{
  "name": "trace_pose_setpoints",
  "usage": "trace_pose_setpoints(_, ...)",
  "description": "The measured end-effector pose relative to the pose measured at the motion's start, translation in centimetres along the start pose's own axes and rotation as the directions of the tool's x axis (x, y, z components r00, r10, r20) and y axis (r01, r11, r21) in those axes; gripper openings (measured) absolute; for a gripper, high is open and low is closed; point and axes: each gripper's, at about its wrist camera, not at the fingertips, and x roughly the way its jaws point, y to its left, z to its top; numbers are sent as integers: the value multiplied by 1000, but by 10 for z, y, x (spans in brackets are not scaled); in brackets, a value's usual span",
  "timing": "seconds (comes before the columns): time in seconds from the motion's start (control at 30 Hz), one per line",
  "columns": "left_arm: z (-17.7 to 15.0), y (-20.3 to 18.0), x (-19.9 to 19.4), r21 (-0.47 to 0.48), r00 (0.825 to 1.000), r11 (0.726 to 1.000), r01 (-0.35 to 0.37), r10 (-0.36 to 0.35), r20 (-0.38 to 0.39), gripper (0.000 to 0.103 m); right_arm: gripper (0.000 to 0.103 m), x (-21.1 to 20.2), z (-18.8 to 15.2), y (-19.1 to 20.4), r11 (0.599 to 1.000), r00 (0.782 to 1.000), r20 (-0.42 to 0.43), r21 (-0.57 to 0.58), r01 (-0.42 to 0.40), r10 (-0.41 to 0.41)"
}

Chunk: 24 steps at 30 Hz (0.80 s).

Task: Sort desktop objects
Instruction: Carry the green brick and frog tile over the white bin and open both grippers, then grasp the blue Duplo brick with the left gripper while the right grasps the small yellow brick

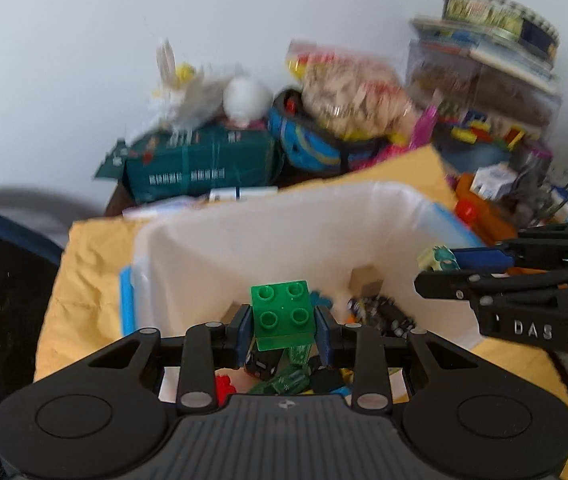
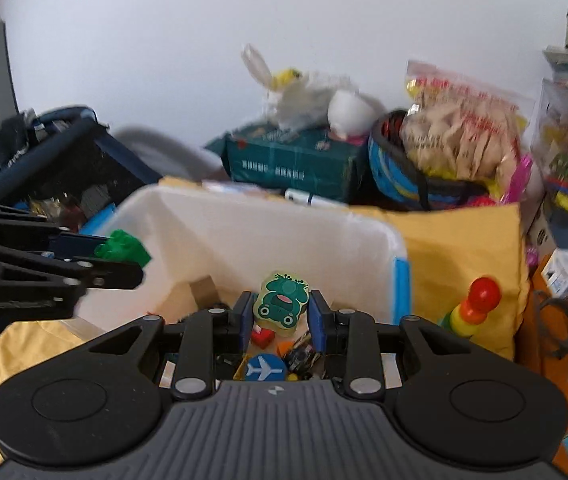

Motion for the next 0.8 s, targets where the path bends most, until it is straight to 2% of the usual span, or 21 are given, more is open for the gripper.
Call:
trace_pose_setpoints(0.03, -1, -1, 4, 6, 1000, 1000, -10, 11, -14, 44, 34, 5, -3, 1, 1000, 1000, -20, 2, 7, -6)
trace_pose_setpoints(0.13, -5, -5, -2, 33, 1000, 999, -13, 13, 4, 48, 37, 7, -9, 3, 1000, 999, -31, 0, 27, -27)
trace_pose_setpoints(0.27, -9, -3, -30, 1, 998, 1000, -2, 2, 57, 50, 37, -9, -9, 2, 1000, 1000, 11, -1, 21, -21)
trace_pose_setpoints(0.37, -25, -1, -56, -26, 993, 1000, 8, -5, 115, 59, 38, -30, -11, -1, 1000, 998, 56, 13, -7, 7)
trace_pose_setpoints(0.47, -59, -9, -78, 39, 979, 997, -69, 60, 194, 59, 39, -53, -26, -2, 999, 995, 90, -2, -35, 35)
trace_pose_setpoints(0.53, -83, -14, -78, 71, 985, 993, -94, 82, 155, 59, 39, -65, -43, -1, 999, 996, 87, -11, -33, 34)
trace_pose_setpoints(0.63, -116, -16, -66, 36, 997, 997, -67, 66, 49, 59, 39, -78, -76, -1, 999, 999, 34, 0, -43, 43)
trace_pose_setpoints(0.7, -133, -18, -58, 7, 999, 999, -51, 51, -12, 59, 40, -81, -102, 0, 999, 999, -24, 7, -48, 48)
trace_pose_setpoints(0.8, -152, -25, -57, -21, 999, 999, -27, 27, -44, 59, 39, -80, -141, 6, 998, 990, -123, 5, -62, 62)
